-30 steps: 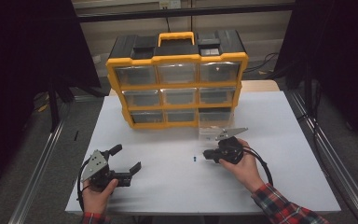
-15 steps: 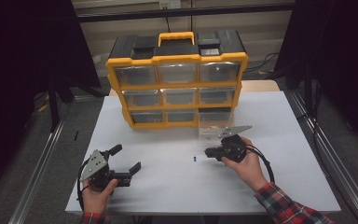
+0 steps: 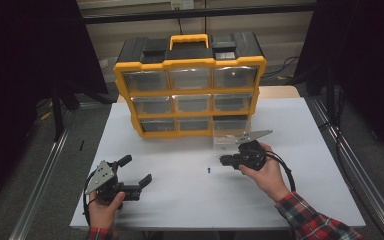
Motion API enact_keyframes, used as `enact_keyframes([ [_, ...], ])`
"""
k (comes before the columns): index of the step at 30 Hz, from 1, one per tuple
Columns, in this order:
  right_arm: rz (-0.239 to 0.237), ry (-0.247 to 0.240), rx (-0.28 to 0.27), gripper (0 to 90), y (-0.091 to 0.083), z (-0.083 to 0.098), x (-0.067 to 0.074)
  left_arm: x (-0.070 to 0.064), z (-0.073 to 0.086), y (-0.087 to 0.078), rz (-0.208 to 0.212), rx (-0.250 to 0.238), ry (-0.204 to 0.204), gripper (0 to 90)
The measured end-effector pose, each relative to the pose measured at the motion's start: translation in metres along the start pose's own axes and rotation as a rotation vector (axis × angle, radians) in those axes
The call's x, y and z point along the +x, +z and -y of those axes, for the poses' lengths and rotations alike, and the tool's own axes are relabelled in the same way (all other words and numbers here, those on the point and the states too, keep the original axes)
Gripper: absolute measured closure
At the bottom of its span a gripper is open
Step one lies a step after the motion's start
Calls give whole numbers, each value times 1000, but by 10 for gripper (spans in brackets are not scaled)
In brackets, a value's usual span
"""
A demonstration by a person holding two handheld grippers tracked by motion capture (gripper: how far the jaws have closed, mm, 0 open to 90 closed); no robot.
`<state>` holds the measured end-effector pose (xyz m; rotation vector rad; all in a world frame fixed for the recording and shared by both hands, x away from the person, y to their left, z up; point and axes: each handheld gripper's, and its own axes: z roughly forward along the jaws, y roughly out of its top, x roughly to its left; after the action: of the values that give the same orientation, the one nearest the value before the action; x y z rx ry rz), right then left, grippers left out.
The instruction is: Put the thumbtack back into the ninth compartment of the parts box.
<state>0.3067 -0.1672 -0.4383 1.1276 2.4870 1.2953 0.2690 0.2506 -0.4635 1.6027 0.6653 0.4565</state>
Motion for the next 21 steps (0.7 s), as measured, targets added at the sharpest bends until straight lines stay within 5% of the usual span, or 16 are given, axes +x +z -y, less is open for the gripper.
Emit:
enact_keyframes([
  [21,-35,-6,-10,868,-13,-22,-2,2,-1,-2,16,28,41,1],
])
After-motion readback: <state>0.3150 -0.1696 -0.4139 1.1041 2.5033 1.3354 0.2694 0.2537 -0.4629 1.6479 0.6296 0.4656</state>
